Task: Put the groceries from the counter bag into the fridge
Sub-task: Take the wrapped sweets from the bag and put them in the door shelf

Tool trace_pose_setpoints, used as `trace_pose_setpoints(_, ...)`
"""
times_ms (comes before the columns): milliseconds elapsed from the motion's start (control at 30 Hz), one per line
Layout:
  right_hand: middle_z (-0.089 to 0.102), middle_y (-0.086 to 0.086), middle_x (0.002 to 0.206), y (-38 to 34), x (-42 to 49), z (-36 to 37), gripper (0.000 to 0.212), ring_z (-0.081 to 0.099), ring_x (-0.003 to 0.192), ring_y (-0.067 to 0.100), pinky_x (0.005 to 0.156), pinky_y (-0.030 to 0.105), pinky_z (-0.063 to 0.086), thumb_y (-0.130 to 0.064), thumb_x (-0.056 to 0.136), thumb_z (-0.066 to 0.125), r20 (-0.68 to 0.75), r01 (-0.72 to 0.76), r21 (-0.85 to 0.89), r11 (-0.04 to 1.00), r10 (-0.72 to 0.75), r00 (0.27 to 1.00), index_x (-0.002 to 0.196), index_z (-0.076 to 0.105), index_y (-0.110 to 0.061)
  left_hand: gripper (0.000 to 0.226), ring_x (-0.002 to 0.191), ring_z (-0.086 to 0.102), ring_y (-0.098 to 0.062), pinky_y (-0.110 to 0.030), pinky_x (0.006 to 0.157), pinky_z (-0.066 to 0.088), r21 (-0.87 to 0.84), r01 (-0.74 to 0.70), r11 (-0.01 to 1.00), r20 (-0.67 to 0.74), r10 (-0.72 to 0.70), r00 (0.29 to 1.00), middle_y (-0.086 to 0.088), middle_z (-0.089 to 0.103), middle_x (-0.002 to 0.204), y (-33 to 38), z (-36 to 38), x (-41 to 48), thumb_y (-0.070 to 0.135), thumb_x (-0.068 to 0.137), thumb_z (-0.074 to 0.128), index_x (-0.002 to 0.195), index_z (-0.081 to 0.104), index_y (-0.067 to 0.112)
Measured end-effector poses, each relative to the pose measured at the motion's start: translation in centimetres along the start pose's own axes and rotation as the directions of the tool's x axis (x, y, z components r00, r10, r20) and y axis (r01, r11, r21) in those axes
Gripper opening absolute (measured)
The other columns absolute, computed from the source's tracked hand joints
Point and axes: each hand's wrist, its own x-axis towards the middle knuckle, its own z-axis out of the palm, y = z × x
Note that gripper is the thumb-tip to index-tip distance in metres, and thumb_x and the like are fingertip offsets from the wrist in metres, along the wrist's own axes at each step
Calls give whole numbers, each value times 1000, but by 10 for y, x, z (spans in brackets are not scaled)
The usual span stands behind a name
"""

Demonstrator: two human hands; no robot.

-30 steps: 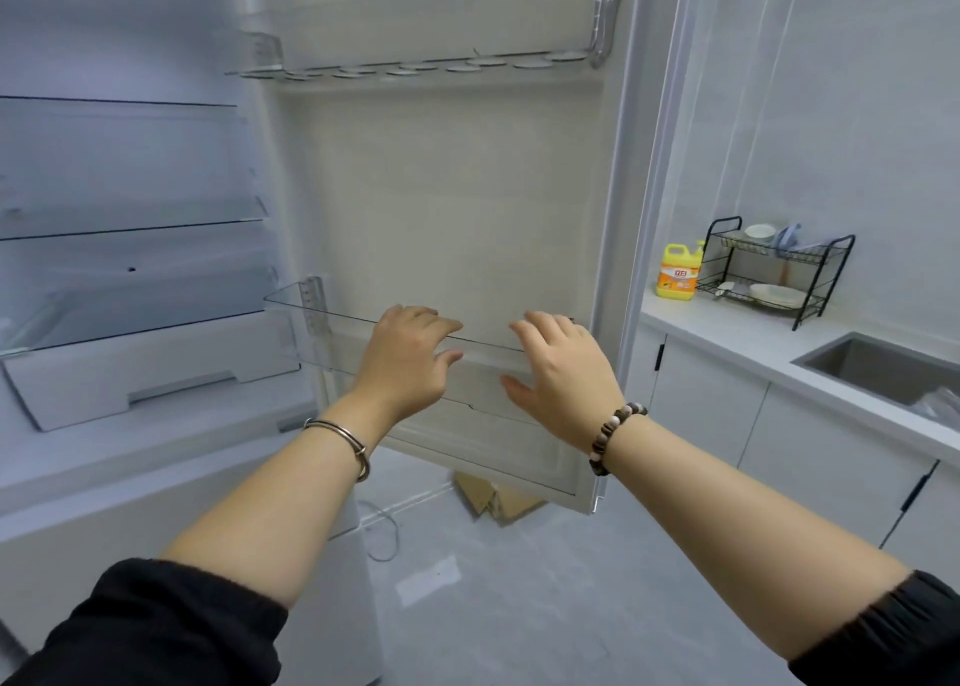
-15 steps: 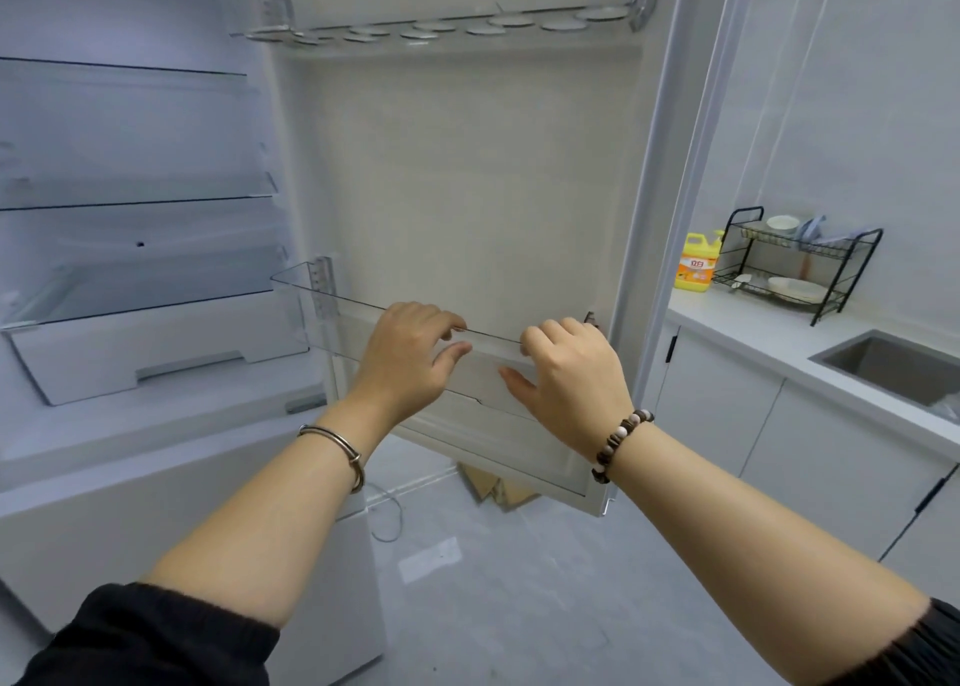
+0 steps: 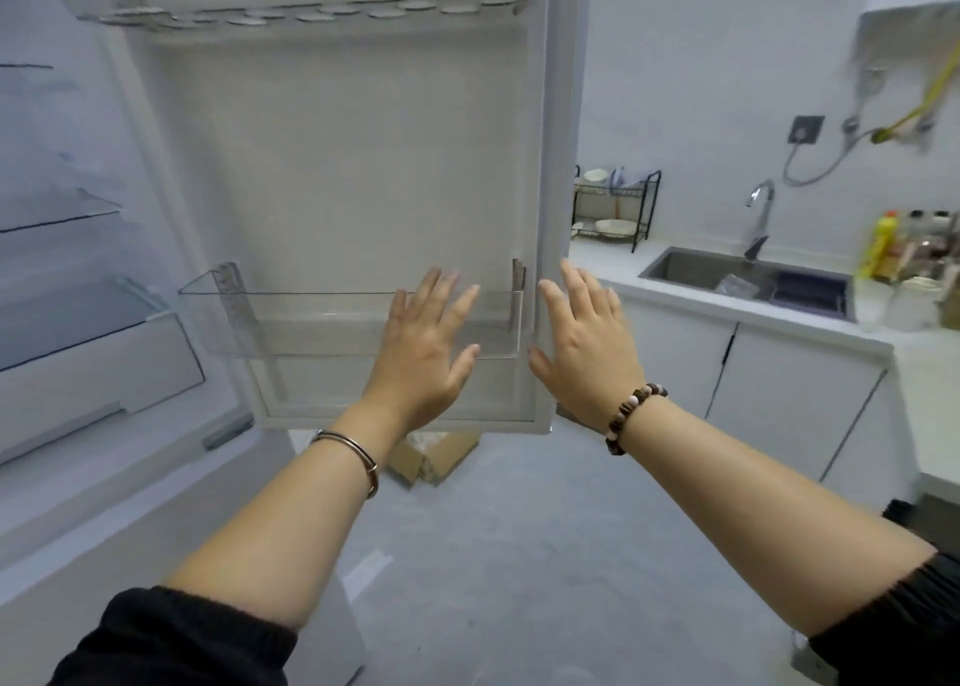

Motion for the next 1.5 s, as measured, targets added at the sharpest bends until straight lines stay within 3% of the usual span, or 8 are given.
trace_pose_setpoints(167, 26, 17, 151, 26, -69, -45, 66, 21, 141, 33, 114, 53, 18, -37, 84, 60, 14, -233, -139, 963, 237, 971, 139, 37, -8, 62, 146, 8, -25, -51, 114, 4, -114, -188, 976, 3, 189, 982, -9, 20, 156, 66, 14, -2, 44, 91, 31, 148, 26, 20)
trace_pose_setpoints(300, 26, 14, 152, 46, -145, -93, 61, 20, 141, 30, 113, 53, 14, -42, 88, 48, -29, -439, -222, 871, 444, 896, 140, 36, -12, 62, 146, 1, -27, -53, 114, -1, -210, -308, 928, 0, 315, 949, -9, 11, 158, 148, 29, -12, 49, 92, 27, 149, 16, 25)
trace_pose_setpoints(433, 28, 13, 151, 61, -237, -145, 65, 22, 141, 30, 112, 54, 13, -48, 86, 28, -117, -639, -294, 711, 637, 762, 140, 37, -12, 63, 145, -8, -25, -53, 114, -2, -325, -472, 820, -16, 494, 869, -7, 4, 159, 245, 40, -30, 52, 94, 25, 150, 5, 29)
trace_pose_setpoints(700, 28, 14, 151, 111, -381, -243, 61, 23, 141, 29, 113, 53, 15, -45, 90, 30, -283, -817, -480, 318, 826, 488, 139, 38, -10, 65, 144, -16, -20, -52, 115, -5, -542, -646, 537, -76, 734, 675, -4, -3, 160, 439, 33, -71, 51, 94, 25, 149, -3, 31)
trace_pose_setpoints(867, 27, 12, 152, 133, -467, -297, 59, 21, 142, 27, 114, 52, 15, -44, 92, 36, -413, -867, -490, 90, 852, 321, 140, 37, -11, 63, 146, -4, -25, -52, 113, -1, -615, -709, 346, -156, 828, 539, -7, 5, 159, 556, 23, -104, 50, 94, 25, 150, 9, 27)
trace_pose_setpoints(1067, 33, 12, 149, 137, -570, -349, 53, 26, 139, 27, 112, 50, 26, -39, 92, 42, -534, -884, -448, -138, 833, 141, 137, 41, -10, 64, 147, 2, -26, -54, 113, 7, -733, -673, 98, -227, 897, 379, -8, 11, 159, 680, 4, -166, 49, 92, 27, 150, 16, 23)
trace_pose_setpoints(1333, 52, 12, 132, 104, -668, -377, 47, 45, 124, 25, 106, 37, 36, -31, 90, 38, -704, -928, -234, -289, 709, -44, 127, 51, -5, 65, 145, 14, -28, -50, 116, 19, -888, -374, -269, -336, 933, 126, -11, 19, 156, 774, -1, -257, 43, 91, 30, 149, 24, 13)
trace_pose_setpoints(1500, 65, 5, 101, 68, -705, -369, 30, 59, 93, 20, 78, 27, 46, -24, 91, 43, -820, -910, 46, -411, 505, -270, 106, 63, -8, 64, 145, 14, -21, -29, 117, 11, -946, -87, -311, -309, 950, -37, -11, 18, 156, 790, 8, -300, 29, 95, 47, 149, 20, 9)
